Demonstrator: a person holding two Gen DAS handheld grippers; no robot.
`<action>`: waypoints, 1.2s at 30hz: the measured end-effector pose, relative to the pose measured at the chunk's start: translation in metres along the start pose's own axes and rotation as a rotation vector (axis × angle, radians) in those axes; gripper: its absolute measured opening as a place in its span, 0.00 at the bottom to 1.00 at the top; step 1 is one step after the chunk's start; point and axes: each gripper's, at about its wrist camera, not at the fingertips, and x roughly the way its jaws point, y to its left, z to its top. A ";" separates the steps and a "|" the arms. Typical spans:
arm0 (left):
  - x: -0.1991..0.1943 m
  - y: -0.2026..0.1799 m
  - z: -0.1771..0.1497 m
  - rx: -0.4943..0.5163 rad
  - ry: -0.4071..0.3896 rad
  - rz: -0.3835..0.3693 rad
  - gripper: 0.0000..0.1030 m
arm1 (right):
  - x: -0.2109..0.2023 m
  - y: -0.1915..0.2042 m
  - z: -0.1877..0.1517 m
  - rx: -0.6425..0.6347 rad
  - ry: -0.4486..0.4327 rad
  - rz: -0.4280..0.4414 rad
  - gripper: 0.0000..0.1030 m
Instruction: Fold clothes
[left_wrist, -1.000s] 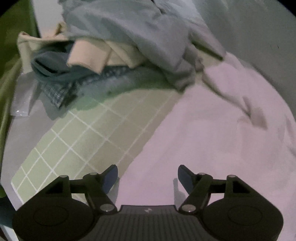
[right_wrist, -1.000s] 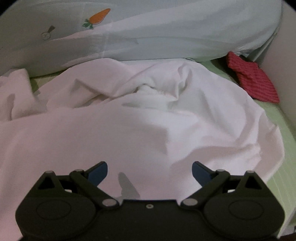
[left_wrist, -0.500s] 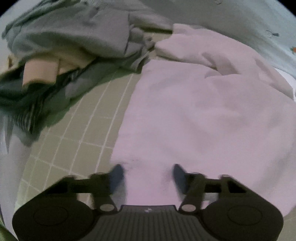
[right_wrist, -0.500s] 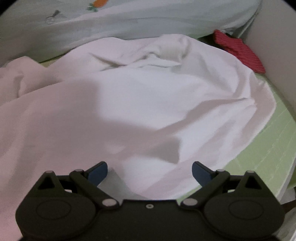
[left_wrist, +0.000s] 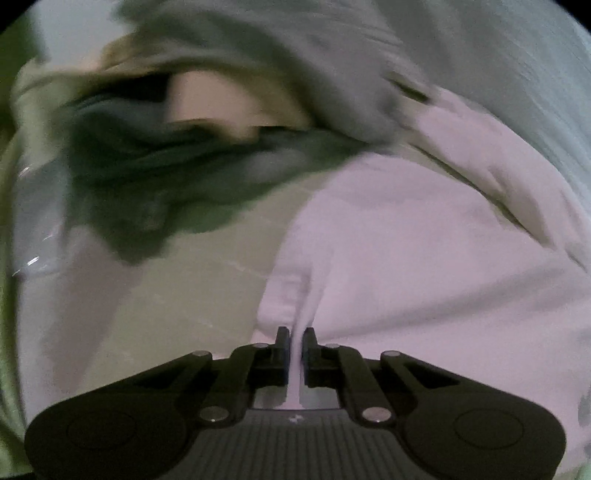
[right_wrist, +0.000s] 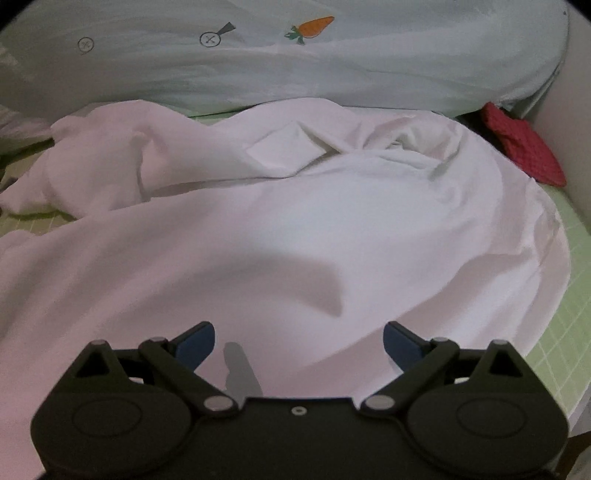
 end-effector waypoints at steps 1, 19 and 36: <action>0.000 0.008 0.002 -0.026 -0.002 0.018 0.09 | 0.000 -0.002 0.000 -0.001 0.003 0.000 0.96; -0.060 -0.103 -0.003 -0.117 -0.063 -0.059 0.58 | -0.015 -0.111 0.018 0.098 -0.111 0.040 0.97; -0.100 -0.312 -0.073 -0.048 -0.022 -0.060 0.63 | 0.106 -0.392 0.073 0.517 0.007 0.121 0.75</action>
